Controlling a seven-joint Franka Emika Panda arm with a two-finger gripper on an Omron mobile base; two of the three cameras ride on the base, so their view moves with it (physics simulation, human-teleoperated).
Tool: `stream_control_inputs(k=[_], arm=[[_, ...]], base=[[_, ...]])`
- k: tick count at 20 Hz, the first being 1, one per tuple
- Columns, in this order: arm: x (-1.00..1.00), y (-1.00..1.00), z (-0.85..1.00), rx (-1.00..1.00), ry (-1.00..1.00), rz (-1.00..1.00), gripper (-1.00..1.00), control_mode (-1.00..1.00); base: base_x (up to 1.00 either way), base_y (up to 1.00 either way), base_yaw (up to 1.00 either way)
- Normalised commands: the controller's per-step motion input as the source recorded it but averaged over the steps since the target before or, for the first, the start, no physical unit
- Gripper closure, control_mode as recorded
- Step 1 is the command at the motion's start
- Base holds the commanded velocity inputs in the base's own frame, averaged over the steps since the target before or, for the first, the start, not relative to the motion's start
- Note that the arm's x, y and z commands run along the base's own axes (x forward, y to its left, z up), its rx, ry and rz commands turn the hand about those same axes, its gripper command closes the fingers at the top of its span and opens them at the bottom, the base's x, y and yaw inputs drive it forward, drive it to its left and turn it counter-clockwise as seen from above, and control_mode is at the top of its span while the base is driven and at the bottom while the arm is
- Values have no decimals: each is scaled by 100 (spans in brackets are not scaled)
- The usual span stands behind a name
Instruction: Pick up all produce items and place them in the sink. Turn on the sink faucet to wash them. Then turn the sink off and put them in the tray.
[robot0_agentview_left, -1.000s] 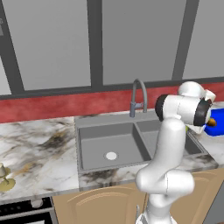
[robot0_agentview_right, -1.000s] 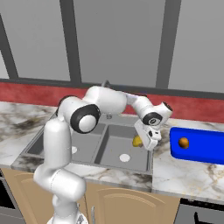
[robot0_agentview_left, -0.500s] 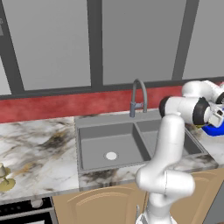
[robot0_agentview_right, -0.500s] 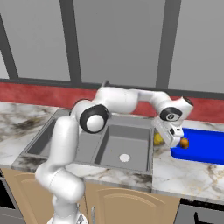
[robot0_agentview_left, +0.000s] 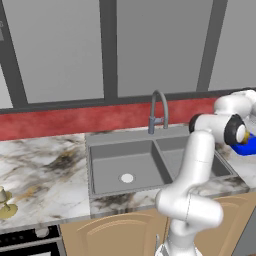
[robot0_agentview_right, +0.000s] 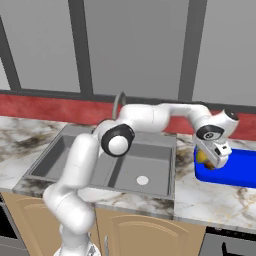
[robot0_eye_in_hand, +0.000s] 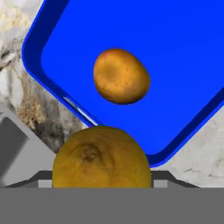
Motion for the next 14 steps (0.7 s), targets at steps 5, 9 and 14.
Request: stream_control_inputs(k=[5, 9, 14], arm=[[8, -52, -2, -24, -20, 5, 100, -100], [0, -33, -2, -32, -26, 4, 100, -100], [0, -9, -42, -43, -26, 6, 100, -100]], base=[[0, 0, 0], [0, 0, 0], [0, 0, 0]])
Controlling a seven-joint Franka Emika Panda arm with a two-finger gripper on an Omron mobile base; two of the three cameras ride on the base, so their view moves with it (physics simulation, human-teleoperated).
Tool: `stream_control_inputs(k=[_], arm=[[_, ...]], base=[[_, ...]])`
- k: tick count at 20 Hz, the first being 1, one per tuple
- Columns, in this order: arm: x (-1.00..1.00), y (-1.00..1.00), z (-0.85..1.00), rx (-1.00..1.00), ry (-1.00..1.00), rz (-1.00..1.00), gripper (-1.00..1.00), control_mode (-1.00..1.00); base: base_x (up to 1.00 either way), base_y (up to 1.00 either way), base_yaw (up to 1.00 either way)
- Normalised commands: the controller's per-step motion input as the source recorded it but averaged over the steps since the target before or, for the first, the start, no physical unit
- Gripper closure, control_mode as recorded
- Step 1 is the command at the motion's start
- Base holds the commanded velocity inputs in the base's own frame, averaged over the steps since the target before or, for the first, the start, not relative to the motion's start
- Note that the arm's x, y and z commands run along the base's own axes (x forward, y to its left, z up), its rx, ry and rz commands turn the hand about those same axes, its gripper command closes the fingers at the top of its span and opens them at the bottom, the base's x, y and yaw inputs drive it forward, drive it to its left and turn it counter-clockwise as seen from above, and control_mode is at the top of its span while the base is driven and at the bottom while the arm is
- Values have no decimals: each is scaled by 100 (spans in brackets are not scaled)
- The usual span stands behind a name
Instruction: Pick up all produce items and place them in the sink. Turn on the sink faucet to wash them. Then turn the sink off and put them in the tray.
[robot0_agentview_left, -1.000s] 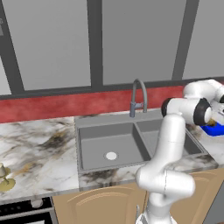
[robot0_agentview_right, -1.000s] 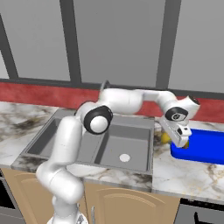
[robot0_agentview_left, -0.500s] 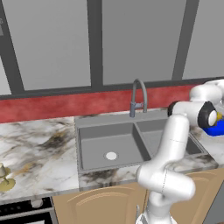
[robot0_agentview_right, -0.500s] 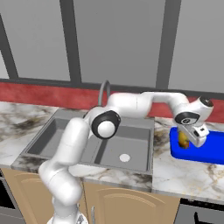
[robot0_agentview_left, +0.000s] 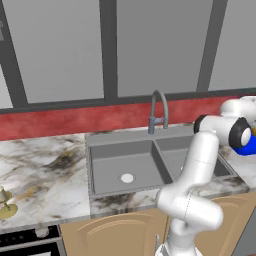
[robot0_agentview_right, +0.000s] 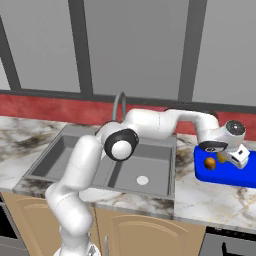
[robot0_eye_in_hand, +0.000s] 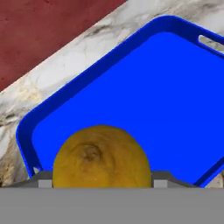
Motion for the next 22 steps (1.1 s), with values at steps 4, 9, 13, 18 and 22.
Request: stream_control_inputs(k=[4, 9, 13, 18, 22], arm=[[-1, 0, -61, -48, -18, 1, 100, -100], [0, 0, -16, -33, -1, 0, 100, -100], [0, -16, 0, -14, 2, 0, 100, -100], [0, -27, 0, -4, 8, 0, -100, -100], [0, -19, 13, 0, 8, 0, -100, -100]], base=[[0, 0, 0], [0, 0, 0], [0, 0, 0], [0, 0, 0], [0, 0, 0]])
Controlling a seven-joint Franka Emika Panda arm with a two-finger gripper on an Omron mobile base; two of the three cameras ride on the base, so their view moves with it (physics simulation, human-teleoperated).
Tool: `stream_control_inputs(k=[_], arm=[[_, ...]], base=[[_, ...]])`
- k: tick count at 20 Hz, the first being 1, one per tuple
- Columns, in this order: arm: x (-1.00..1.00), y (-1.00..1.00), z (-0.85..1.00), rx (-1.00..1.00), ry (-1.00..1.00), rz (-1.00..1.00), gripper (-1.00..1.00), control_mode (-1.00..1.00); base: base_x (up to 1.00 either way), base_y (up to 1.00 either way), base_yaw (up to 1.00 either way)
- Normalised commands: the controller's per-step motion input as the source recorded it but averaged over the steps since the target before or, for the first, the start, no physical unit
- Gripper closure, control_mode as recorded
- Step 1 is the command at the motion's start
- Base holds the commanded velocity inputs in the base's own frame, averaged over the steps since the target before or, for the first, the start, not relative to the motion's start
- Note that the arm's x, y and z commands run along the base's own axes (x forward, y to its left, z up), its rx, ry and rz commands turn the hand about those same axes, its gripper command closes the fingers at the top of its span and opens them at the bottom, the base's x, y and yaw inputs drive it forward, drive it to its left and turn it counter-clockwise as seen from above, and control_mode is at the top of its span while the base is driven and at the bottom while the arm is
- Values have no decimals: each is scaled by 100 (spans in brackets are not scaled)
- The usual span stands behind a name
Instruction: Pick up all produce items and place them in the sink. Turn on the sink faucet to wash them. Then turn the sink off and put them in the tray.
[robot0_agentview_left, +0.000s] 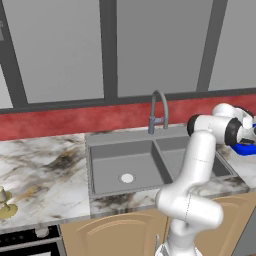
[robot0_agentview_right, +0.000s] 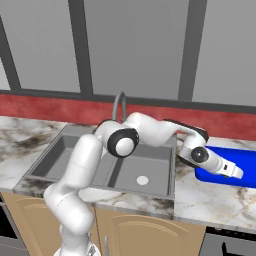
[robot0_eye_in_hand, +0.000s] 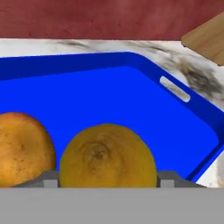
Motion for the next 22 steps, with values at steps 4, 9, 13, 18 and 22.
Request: stream_control_inputs(k=[4, 9, 13, 18, 22], arm=[[0, 0, 27, 3, 9, 0, -100, -100], [2, 0, 31, 8, 6, 0, -100, -100], [1, 0, 65, 9, 1, 1, -100, -100], [-7, 16, 100, 8, 3, 0, -100, -100], [-18, 27, 100, 10, 6, 0, -100, -100]], base=[[0, 0, 0], [0, 0, 0], [0, 0, 0], [0, 0, 0], [0, 0, 0]])
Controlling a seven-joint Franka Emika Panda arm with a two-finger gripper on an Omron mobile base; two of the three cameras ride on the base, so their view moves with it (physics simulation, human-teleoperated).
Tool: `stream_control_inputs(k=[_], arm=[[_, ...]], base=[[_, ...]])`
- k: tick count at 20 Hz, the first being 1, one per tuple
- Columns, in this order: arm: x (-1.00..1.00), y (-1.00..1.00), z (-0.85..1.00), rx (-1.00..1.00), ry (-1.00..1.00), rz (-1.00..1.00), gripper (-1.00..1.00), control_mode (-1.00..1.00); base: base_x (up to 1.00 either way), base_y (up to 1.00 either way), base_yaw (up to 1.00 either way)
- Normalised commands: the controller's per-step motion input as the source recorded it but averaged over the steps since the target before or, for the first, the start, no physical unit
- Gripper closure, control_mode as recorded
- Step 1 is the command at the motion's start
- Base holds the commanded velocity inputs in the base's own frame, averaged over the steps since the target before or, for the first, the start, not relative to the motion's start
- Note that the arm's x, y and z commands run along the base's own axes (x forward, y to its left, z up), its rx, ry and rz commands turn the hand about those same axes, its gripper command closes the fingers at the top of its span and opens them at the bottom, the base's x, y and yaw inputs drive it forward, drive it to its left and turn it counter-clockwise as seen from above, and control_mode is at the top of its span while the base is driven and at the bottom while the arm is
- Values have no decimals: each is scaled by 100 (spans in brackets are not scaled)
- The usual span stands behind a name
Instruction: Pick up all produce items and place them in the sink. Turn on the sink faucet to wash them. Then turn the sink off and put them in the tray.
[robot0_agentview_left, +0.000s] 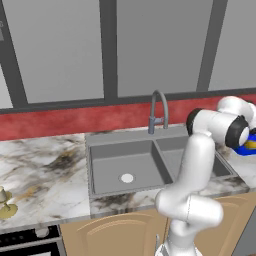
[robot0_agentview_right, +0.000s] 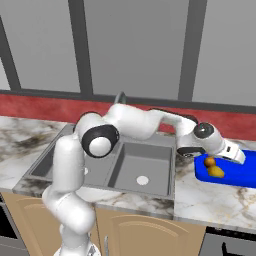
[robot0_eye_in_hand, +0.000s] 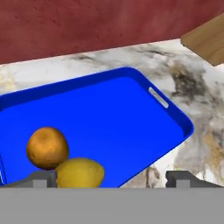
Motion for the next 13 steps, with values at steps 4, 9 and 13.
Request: stream_control_inputs(k=[4, 9, 13], arm=[[-24, 54, 100, 12, 10, 0, -100, -100], [-42, 65, 65, 13, 9, 0, -100, -100], [-56, 94, 25, 11, 10, 0, -100, -100]], base=[[0, 0, 0], [0, 0, 0], [0, 0, 0]])
